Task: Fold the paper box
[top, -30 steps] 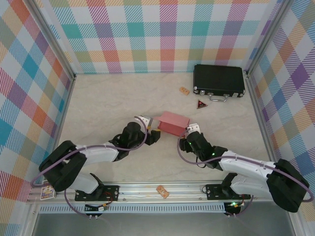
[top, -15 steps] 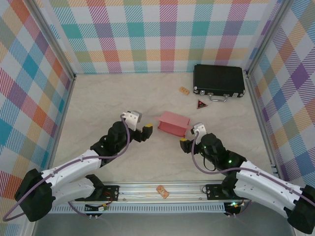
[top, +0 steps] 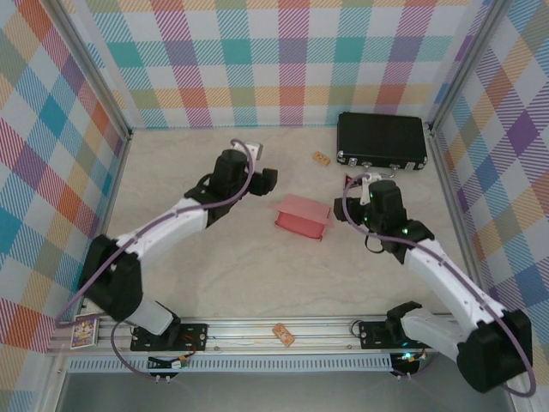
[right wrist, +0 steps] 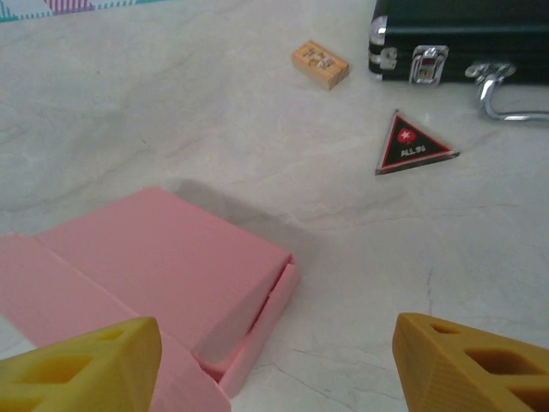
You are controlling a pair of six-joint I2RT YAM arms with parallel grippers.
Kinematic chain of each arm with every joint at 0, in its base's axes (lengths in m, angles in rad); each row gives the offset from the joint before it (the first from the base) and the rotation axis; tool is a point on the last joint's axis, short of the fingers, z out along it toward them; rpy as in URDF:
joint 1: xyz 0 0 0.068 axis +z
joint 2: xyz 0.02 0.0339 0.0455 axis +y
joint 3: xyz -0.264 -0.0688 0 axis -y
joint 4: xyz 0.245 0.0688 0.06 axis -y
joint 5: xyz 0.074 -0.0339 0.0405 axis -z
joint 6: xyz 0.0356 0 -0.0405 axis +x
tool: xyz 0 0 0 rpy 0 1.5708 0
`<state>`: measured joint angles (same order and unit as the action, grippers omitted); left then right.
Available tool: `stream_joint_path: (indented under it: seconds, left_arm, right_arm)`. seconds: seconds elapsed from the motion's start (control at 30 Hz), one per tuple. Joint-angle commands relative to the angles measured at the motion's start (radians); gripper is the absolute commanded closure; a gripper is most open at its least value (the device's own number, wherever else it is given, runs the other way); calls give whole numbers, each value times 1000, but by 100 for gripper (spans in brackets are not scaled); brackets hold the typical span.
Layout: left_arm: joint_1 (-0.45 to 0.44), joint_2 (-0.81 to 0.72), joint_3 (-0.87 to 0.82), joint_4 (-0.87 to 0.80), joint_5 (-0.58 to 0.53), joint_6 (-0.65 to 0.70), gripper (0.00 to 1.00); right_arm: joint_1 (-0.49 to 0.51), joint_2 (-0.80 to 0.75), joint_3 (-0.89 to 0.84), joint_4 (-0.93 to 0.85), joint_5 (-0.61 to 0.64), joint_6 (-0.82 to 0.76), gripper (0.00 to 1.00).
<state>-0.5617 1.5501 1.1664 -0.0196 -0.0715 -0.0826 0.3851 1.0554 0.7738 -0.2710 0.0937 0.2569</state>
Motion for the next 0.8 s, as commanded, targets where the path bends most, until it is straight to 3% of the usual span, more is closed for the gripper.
stream_joint_path:
  seconds: [0.0, 0.13, 0.37, 0.77]
  left_arm:
    - [40, 111, 135, -155, 146, -31, 30]
    - [68, 234, 245, -218, 289, -47, 34]
    - [71, 375, 351, -345, 407, -64, 40]
    - [63, 418, 296, -376, 518, -70, 49]
  right_arm:
    - [-33, 79, 78, -58, -148, 51, 29]
    - [-56, 184, 137, -89, -217, 94, 32]
    - [-57, 300, 152, -94, -272, 146, 37]
    - [-58, 390, 91, -54, -288, 183, 40]
